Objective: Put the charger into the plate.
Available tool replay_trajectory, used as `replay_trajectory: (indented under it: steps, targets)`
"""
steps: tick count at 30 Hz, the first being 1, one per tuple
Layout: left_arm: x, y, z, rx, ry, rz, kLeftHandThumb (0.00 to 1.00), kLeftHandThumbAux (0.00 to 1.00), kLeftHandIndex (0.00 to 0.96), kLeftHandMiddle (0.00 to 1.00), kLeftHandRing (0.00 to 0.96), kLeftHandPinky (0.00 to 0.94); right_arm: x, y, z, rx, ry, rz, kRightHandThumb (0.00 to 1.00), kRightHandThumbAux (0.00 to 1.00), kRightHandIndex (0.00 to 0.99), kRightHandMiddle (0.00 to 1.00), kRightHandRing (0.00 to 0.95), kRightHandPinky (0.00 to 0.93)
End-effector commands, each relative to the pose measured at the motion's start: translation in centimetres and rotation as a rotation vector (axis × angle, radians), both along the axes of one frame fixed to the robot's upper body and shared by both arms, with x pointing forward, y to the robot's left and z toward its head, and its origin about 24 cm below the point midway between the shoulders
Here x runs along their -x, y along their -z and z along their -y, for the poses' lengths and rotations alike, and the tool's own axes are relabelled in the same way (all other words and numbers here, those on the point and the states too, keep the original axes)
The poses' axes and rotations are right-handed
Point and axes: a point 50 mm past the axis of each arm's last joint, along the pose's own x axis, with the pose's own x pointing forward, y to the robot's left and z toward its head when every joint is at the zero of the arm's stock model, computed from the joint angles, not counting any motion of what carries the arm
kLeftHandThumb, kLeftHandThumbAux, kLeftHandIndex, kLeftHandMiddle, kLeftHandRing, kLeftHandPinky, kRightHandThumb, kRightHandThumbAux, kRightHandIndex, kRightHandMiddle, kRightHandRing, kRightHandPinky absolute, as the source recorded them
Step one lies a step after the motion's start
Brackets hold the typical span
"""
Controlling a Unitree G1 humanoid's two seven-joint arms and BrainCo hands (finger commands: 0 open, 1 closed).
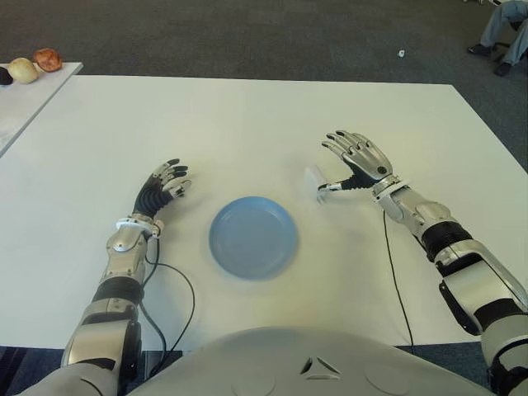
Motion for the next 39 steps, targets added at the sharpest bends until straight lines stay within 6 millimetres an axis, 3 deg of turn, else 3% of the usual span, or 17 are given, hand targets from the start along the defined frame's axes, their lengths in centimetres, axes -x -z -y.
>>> replay_trajectory:
  steps: [1, 9, 17, 23, 39]
  targets:
    - [1.6, 2.2, 0.3, 0.017, -0.012, -0.128, 0.067, 0.692, 0.145, 0.223, 0.191, 0.153, 0.1, 0.2, -1.3, -0.074, -0.002, -0.016, 0.346, 0.323, 0.000, 0.000, 0.000, 0.000]
    - [1.6, 2.0, 0.5, 0.009, -0.007, -0.118, 0.053, 0.682, 0.148, 0.226, 0.193, 0.154, 0.3, 0.3, -1.9, -0.108, -0.003, -0.020, 0.206, 0.426, 0.000, 0.000, 0.000, 0.000]
    - [1.4, 2.0, 0.6, 0.001, 0.001, -0.123, 0.045, 0.679, 0.148, 0.228, 0.196, 0.162, 0.6, 0.4, -2.2, -0.121, -0.015, -0.032, 0.178, 0.423, 0.000, 0.000, 0.000, 0.000]
    - [1.3, 2.0, 0.7, 0.011, 0.000, -0.120, 0.046, 0.685, 0.152, 0.229, 0.200, 0.171, 0.7, 0.5, -2.4, -0.123, -0.030, -0.057, 0.173, 0.418, 0.000, 0.000, 0.000, 0.000]
    - [1.4, 2.0, 0.7, 0.081, -0.020, -0.116, 0.078, 0.705, 0.162, 0.242, 0.207, 0.183, 0.6, 1.2, -4.2, -0.037, -0.123, -0.142, 0.283, 0.413, 0.000, 0.000, 0.000, 0.000]
